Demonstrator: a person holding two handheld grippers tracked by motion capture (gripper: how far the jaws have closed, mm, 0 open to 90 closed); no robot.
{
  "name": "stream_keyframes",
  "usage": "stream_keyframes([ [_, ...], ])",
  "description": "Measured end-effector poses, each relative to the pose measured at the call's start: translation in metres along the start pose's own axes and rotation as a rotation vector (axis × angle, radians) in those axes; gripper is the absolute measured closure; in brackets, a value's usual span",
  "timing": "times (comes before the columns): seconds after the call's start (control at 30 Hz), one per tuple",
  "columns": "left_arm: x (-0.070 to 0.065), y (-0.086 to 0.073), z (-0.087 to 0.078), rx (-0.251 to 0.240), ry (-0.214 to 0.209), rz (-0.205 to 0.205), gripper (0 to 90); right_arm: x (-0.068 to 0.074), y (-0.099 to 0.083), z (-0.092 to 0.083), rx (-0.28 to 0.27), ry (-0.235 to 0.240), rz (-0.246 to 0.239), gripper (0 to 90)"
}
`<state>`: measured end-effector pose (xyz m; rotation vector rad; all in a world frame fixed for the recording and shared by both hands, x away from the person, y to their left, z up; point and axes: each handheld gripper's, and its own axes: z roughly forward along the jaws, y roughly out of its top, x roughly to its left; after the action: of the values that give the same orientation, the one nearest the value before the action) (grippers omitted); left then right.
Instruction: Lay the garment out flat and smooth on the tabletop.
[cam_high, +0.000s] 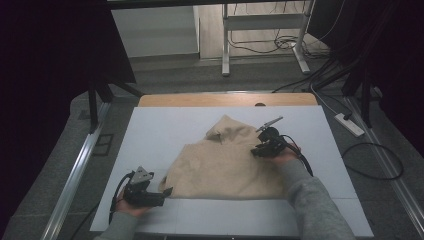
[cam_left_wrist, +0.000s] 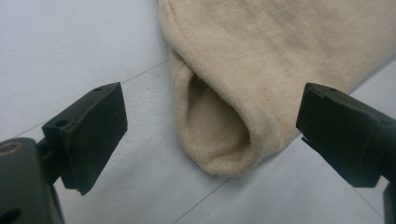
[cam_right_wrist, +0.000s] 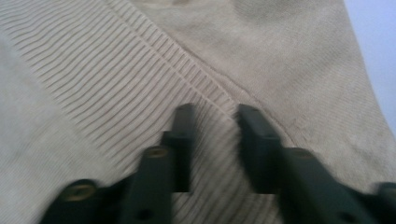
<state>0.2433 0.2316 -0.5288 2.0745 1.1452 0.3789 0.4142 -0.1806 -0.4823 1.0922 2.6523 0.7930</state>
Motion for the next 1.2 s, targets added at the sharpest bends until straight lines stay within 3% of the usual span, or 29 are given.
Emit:
stream_keyframes([
  [0.13, 0.0, 0.0, 0.0, 0.0, 0.001, 0.001, 8.6, 0.004, -0.004, -0.006, -0.008, 0.011, -0.023, 80.9],
  [0.33, 0.001, 0.0, -0.002, -0.007, 0.006, 0.0, 8.6, 0.014, -0.01, -0.019, -0.048, 0.0, -0.051, 81.9],
  [0.5, 0.001, 0.0, -0.003, -0.02, 0.004, -0.006, 8.6, 0.026, -0.023, -0.034, -0.09, 0.021, -0.078, 81.9],
  [0.63, 0.002, 0.0, -0.005, -0.036, 0.002, -0.008, 8.6, 0.038, -0.037, -0.044, -0.123, 0.048, -0.103, 82.1],
  [0.8, 0.002, 0.0, -0.006, -0.043, 0.001, -0.013, 8.6, 0.063, -0.062, -0.057, -0.15, 0.089, -0.148, 82.1],
  [0.97, 0.002, 0.0, -0.006, -0.047, 0.003, -0.014, 8.6, 0.089, -0.09, -0.065, -0.147, 0.124, -0.191, 82.2],
  [1.2, 0.002, 0.0, -0.007, -0.046, 0.004, -0.013, 8.7, 0.103, -0.109, -0.071, -0.135, 0.16, -0.176, 82.1],
])
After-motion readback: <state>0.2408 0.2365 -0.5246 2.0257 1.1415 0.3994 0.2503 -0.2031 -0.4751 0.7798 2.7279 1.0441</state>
